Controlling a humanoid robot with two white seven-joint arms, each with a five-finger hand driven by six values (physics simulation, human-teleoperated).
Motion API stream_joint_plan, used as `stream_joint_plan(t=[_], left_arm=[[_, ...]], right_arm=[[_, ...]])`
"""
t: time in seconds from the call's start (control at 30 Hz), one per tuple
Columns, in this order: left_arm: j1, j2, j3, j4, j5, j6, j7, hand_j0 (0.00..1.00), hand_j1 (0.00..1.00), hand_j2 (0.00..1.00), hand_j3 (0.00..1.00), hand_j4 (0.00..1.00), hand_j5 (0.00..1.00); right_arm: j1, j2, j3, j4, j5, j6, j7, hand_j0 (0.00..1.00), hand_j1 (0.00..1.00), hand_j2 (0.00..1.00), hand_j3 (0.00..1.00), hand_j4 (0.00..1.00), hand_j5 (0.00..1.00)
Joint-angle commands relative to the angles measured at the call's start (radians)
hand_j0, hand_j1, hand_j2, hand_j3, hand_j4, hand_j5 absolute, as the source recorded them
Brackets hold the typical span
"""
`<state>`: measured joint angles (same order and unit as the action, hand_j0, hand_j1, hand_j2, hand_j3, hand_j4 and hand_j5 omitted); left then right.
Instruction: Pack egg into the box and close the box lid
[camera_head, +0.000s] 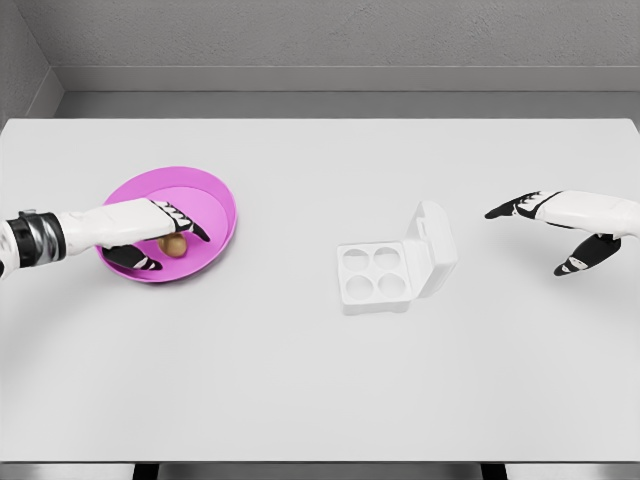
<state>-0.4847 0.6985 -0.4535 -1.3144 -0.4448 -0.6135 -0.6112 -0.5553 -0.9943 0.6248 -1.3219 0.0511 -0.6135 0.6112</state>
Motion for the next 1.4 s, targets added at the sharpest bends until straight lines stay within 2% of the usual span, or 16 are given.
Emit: stream_joint_plan(t=[0.0, 0.17, 0.3, 0.5, 0.9, 1.37], left_arm=[[0.000, 0.001, 0.001, 0.000, 0.006, 0.003, 0.000, 0.80, 0.80, 0.80, 0.80, 0.80, 0.80], [0.002, 0.003, 0.002, 0.006, 0.008, 0.003, 0.000, 0.80, 0.80, 0.80, 0.80, 0.80, 0.80], [0.003, 0.006, 0.002, 0.006, 0.009, 0.003, 0.000, 0.53, 0.53, 0.53, 0.53, 0.53, 0.53], [0.005, 0.012, 0.002, 0.004, 0.011, 0.003, 0.000, 0.41, 0.41, 0.41, 0.41, 0.41, 0.41], [0.005, 0.010, -0.005, 0.001, 0.014, 0.003, 0.000, 0.35, 0.35, 0.35, 0.35, 0.35, 0.35], [0.005, 0.012, 0.004, -0.172, 0.070, 0.003, 0.000, 0.34, 0.34, 0.34, 0.34, 0.34, 0.34]], right_arm=[[0.000, -0.001, 0.000, 0.000, -0.007, 0.003, 0.000, 1.00, 1.00, 1.00, 1.00, 1.00, 1.00], [0.000, -0.001, 0.000, 0.000, -0.007, 0.003, 0.000, 1.00, 1.00, 1.00, 1.00, 1.00, 1.00], [0.000, -0.001, 0.000, 0.000, -0.007, 0.003, 0.000, 1.00, 1.00, 1.00, 1.00, 1.00, 1.00], [0.002, -0.001, 0.000, 0.000, -0.007, 0.003, 0.000, 1.00, 1.00, 1.00, 1.00, 1.00, 1.00], [0.002, -0.001, 0.000, 0.000, -0.007, 0.003, 0.000, 1.00, 1.00, 1.00, 1.00, 1.00, 1.00], [0.000, 0.000, 0.000, -0.003, -0.007, 0.003, 0.000, 1.00, 1.00, 1.00, 1.00, 1.00, 1.00]])
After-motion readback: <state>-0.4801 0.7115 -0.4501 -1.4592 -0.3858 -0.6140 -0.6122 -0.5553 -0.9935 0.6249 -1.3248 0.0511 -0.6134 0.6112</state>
